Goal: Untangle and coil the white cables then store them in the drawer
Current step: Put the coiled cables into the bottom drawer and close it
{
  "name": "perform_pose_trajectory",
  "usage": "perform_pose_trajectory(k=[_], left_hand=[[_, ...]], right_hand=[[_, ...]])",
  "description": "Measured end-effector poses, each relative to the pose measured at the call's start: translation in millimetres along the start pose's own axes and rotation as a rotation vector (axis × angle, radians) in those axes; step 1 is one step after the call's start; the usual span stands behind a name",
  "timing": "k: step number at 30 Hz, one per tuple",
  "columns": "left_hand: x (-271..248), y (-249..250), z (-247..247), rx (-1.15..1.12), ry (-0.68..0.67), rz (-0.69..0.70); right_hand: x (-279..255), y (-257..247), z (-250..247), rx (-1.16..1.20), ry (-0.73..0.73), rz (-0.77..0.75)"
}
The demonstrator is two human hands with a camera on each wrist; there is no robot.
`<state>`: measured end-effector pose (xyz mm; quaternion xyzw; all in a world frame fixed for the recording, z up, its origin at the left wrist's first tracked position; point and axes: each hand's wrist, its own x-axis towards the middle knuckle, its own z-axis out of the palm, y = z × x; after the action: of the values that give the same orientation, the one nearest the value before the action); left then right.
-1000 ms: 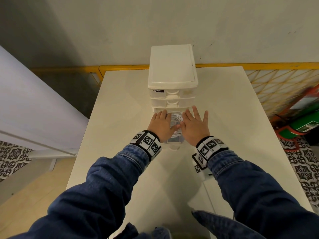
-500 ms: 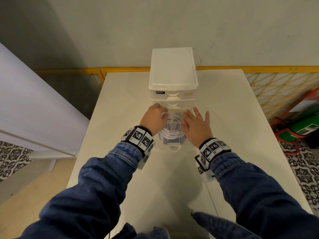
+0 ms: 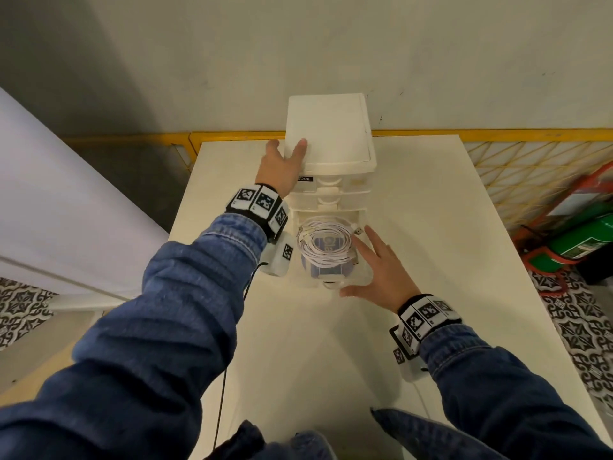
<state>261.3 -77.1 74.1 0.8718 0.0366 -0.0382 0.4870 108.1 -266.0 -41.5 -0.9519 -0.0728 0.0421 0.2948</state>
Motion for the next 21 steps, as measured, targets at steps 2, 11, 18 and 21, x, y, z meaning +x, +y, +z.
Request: perform_pose_trajectory(k=[2, 11, 18, 21], left_hand=[[4, -2, 2, 0.006, -0.126, -0.015], [14, -6, -1, 0.049, -0.187, 0.01], [16, -10, -1, 0.036, -0.184, 0.01], [17, -10, 1, 0.035, -0.168, 0.018]], right_hand=[[-1, 2, 3, 0.032, 0.025, 0.017], [20, -5, 2, 0.327, 0.057, 0.222], [51, 4, 3, 0.467, 0.065, 0.324], [59, 6, 4, 0.491, 0.055, 0.289]])
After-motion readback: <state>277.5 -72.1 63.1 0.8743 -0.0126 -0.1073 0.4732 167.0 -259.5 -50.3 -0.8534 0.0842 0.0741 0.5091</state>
